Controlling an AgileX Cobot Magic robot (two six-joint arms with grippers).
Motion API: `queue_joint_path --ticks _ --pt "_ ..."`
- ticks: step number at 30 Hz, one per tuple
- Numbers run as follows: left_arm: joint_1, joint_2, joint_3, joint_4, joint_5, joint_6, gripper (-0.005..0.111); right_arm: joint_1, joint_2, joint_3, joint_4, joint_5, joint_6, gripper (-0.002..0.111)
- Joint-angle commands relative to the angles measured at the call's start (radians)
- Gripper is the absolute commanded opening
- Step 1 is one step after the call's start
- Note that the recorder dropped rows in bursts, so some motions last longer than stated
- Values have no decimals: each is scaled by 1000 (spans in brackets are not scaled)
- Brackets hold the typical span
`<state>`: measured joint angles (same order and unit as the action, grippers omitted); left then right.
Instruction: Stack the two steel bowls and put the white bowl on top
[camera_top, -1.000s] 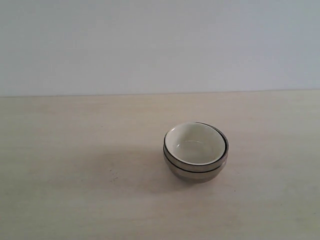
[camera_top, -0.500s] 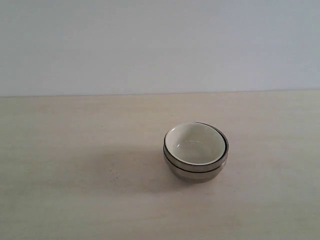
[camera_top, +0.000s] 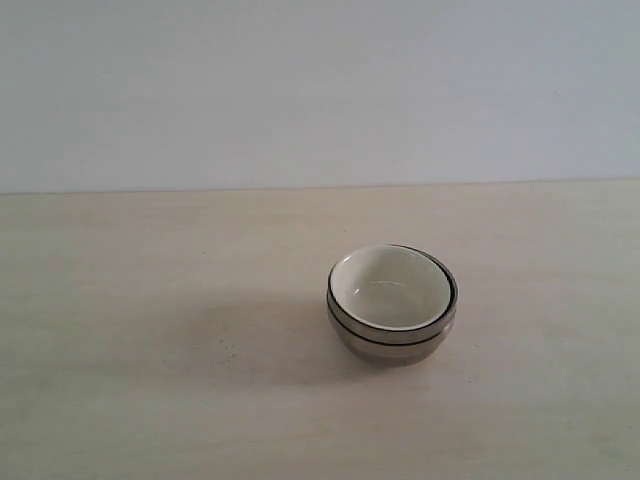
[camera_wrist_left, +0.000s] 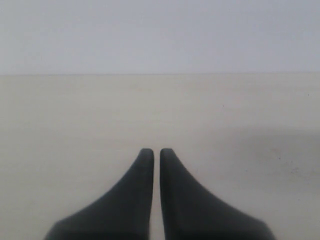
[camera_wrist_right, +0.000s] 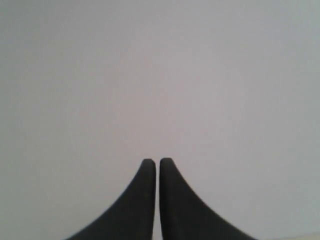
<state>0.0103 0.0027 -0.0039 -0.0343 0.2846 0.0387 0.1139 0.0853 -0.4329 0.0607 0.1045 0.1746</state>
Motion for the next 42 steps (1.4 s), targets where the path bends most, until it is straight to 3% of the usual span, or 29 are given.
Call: queue_joint_path --ticks 1,16,30,42 --pt "4 -3 4 1 -1 7 4 -5 -6 145 8 -130 61 0" --pt "4 -3 4 1 -1 7 4 -5 -6 433 8 -174 89 0" --pt "4 -3 4 1 -3 7 4 -5 -6 433 4 -4 -43 0" --pt "4 -3 4 1 -3 7 4 -5 -6 433 11 42 26 0"
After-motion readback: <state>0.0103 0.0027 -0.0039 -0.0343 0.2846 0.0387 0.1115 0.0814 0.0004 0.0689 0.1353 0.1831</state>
